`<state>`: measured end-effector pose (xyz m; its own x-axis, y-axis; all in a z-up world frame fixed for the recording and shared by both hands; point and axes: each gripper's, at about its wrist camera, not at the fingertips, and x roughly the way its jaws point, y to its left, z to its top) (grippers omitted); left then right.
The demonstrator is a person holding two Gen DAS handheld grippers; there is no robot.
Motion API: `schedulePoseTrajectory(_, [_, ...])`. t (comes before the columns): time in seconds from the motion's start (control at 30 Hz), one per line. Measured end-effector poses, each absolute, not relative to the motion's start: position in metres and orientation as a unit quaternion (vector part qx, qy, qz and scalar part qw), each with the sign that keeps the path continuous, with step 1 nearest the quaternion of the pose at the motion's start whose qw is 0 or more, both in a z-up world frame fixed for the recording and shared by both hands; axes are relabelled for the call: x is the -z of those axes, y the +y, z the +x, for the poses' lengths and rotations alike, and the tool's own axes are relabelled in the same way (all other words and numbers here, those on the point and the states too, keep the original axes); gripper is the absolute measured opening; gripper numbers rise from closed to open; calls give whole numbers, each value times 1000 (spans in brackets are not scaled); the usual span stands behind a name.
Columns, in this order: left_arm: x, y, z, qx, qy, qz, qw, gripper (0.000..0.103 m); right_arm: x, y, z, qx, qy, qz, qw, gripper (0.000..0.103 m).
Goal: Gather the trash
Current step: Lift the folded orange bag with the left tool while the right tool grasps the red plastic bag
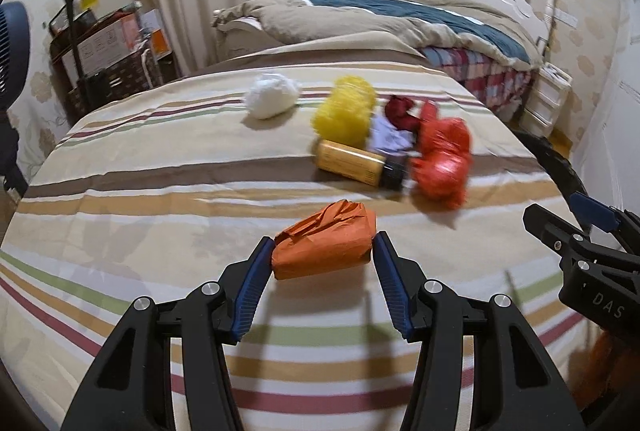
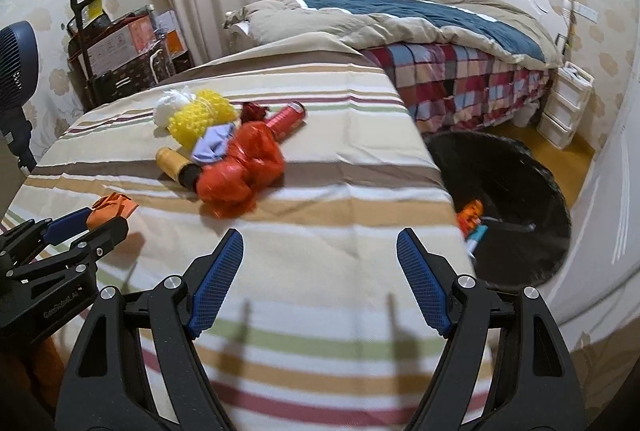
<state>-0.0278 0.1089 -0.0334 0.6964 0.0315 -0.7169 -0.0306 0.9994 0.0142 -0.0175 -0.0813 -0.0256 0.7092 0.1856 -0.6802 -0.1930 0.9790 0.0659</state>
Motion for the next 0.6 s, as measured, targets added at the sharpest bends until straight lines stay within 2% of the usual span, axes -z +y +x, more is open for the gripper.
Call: schedulePoseTrajectory(0.6, [32, 162, -2, -61, 385, -29, 921, 53, 33, -29, 47, -118, 390, -1, 913, 77])
